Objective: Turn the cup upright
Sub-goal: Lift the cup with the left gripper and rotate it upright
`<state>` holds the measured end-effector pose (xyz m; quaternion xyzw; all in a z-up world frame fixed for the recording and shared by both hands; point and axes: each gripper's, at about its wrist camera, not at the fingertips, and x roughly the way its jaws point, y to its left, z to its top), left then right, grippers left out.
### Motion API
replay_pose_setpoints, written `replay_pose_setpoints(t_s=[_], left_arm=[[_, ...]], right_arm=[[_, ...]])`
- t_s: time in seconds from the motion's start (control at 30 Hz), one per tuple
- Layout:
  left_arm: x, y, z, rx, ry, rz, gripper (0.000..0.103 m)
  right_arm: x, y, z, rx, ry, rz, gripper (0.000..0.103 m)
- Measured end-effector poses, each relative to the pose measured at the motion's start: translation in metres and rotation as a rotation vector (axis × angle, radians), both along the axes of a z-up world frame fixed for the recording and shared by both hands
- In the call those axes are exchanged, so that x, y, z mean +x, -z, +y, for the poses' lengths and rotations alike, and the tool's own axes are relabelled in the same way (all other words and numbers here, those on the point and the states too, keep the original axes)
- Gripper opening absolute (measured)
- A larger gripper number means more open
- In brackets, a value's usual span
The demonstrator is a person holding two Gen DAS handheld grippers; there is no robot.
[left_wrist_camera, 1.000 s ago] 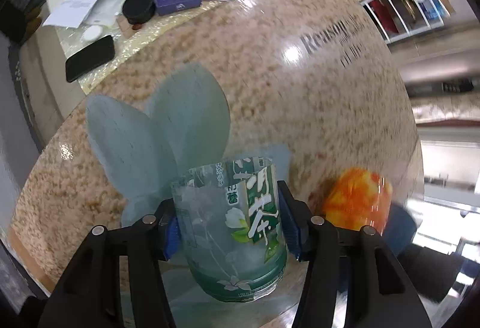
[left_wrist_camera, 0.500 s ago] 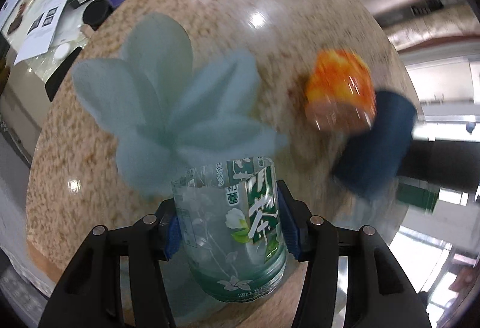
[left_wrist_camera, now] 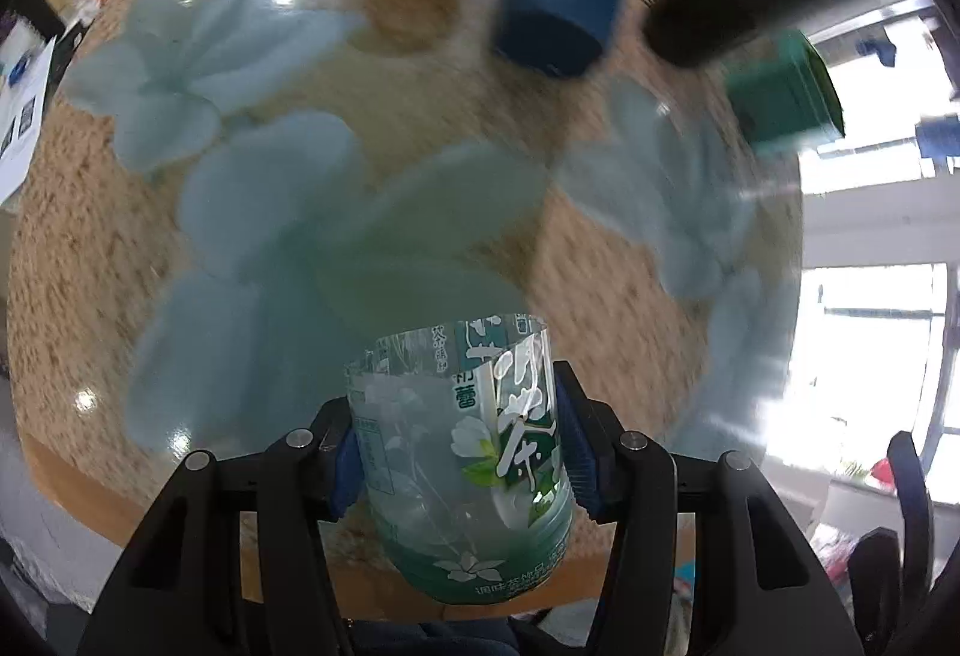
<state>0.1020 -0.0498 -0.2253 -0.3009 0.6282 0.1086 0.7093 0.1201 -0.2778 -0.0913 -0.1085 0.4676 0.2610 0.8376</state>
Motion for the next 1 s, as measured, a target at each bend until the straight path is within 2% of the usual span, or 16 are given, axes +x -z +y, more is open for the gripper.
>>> replay_pose_setpoints(t_s=[0.1, 0.27, 0.47, 0.83, 0.93, 1.0], left_arm=[[-0.005, -0.004, -0.021, 0.054, 0.044, -0.022, 0.058], [-0.01, 0.005, -0.029, 0.127, 0.08, -0.023, 0.058], [0.004, 0.035, -0.049, 0.123, 0.149, 0.011, 0.058], [0.011, 0.043, -0.061, 0.155, 0.162, 0.015, 0.065], [0.011, 0.048, -0.06, 0.158, 0.162, 0.039, 0.072], [0.01, 0.051, -0.063, 0.177, 0.172, 0.055, 0.087]], right_arm=[[-0.011, 0.001, -0.016, -0.002, 0.028, 0.0, 0.103], [-0.026, 0.009, -0.029, -0.001, 0.044, 0.015, 0.103], [-0.031, 0.015, -0.027, -0.013, 0.038, 0.026, 0.103], [-0.032, 0.021, -0.032, -0.001, 0.04, 0.061, 0.103], [-0.032, 0.02, -0.034, 0.001, 0.043, 0.065, 0.103], [-0.032, 0.018, -0.034, 0.0, 0.04, 0.058, 0.103]])
